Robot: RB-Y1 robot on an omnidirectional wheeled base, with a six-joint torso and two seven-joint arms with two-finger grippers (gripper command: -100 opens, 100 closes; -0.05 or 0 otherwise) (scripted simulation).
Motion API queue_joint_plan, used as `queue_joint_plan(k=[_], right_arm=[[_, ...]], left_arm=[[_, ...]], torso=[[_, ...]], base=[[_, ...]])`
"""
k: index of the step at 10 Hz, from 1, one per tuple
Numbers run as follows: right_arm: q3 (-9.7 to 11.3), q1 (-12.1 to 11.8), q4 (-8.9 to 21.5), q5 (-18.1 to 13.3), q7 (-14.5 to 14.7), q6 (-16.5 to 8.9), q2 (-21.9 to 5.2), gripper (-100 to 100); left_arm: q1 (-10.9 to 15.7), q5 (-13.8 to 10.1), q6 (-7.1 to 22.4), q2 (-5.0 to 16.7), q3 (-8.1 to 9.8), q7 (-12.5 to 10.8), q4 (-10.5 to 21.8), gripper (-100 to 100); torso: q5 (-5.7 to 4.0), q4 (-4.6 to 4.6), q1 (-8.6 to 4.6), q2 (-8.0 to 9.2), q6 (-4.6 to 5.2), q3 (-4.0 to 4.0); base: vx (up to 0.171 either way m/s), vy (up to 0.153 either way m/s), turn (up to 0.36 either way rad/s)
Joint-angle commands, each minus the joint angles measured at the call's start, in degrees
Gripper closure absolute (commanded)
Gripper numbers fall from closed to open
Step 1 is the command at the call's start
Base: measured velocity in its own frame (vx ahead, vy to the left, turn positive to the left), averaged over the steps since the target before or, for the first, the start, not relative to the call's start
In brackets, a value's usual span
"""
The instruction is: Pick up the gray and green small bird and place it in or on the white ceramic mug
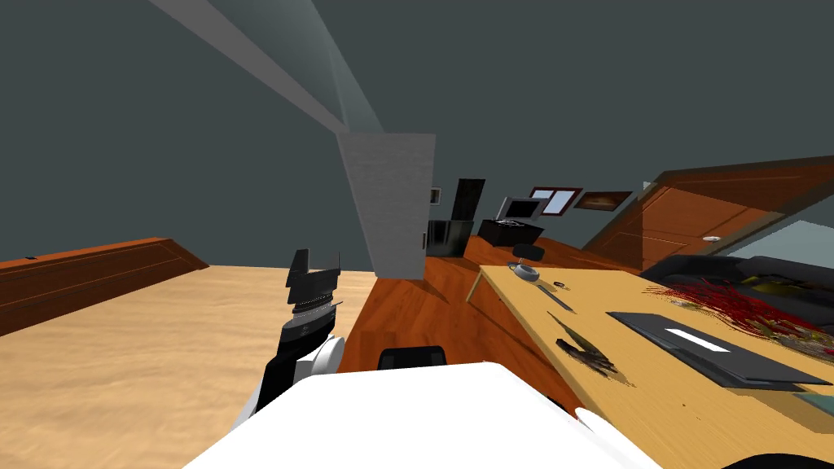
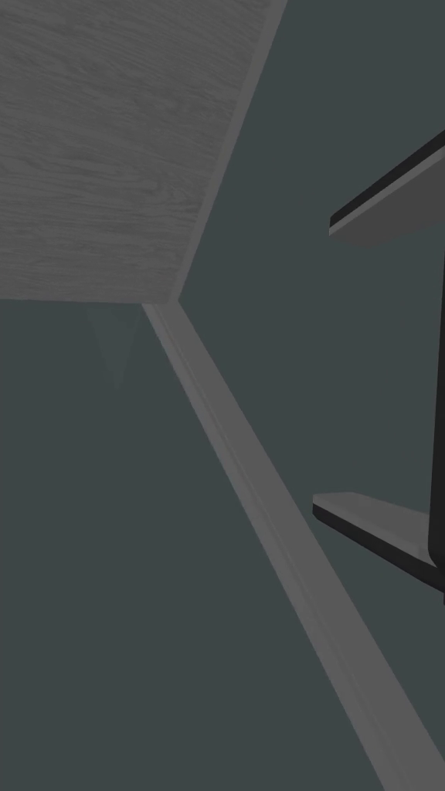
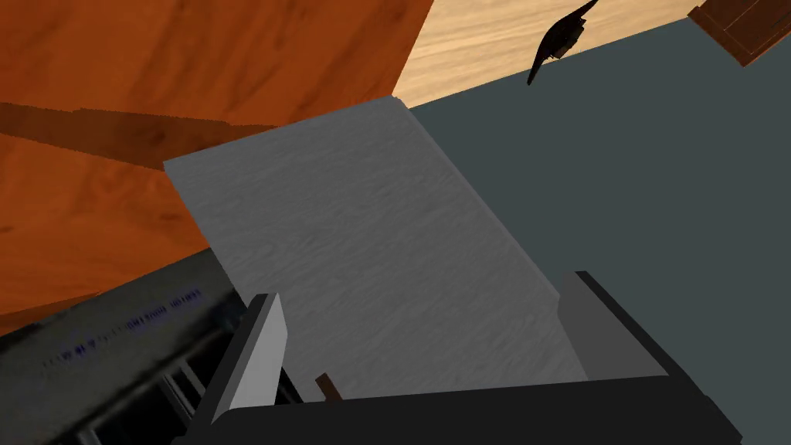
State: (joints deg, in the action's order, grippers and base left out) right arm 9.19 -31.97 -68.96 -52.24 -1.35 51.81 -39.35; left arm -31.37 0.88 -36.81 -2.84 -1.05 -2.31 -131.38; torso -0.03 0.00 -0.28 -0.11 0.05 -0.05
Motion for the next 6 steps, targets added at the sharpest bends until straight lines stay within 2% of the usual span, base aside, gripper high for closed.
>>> queue_joint_plan(k=[1, 2, 3, 4, 5, 6], right_arm=[[0.1, 0.1, 2.8, -1.0, -0.3, 0.2, -1.3, -100], [0.4, -0.7, 4.8, -2.9, -0.6, 0.1, -3.4, -100], [0.4, -0.7, 6.1, -2.9, -0.6, 0.1, -3.4, -100], [0.4, -0.7, 6.1, -2.9, -0.6, 0.1, -3.4, -100], [0.7, -1.6, 8.3, -4.6, -0.9, -0.1, -5.3, -100], [0.7, -1.6, 9.3, -4.6, -0.9, -0.1, -5.3, -100]], left_arm=[[0.0, 0.0, 0.0, 0.0, 0.0, 0.0, 0.0, 0], [0.0, 0.0, 0.0, 0.0, 0.0, 0.0, 0.0, 0], [0.0, 0.0, 0.0, 0.0, 0.0, 0.0, 0.0, 0], [0.0, 0.0, 0.0, 0.0, 0.0, 0.0, 0.0, 0], [0.0, 0.0, 0.0, 0.0, 0.0, 0.0, 0.0, 0], [0.0, 0.0, 0.0, 0.0, 0.0, 0.0, 0.0, 0]], torso=[[0.0, 0.0, 0.0, 0.0, 0.0, 0.0], [-0.01, 0.0, -0.01, -0.01, 0.0, -0.01], [-0.01, -0.01, -0.03, -0.05, -0.01, -0.03], [0.0, 0.0, -0.04, 0.0, 0.01, -0.01], [-0.01, 0.02, 0.02, 0.12, 0.02, 0.06], [-0.02, 0.02, -0.09, 0.04, -0.03, 0.03]], base=[[0.067, -0.032, 0.077], [0.079, -0.035, 0.166], [0.064, -0.044, 0.072], [0.018, -0.028, -0.014], [0.051, -0.051, 0.141], [0.059, -0.063, 0.083]])
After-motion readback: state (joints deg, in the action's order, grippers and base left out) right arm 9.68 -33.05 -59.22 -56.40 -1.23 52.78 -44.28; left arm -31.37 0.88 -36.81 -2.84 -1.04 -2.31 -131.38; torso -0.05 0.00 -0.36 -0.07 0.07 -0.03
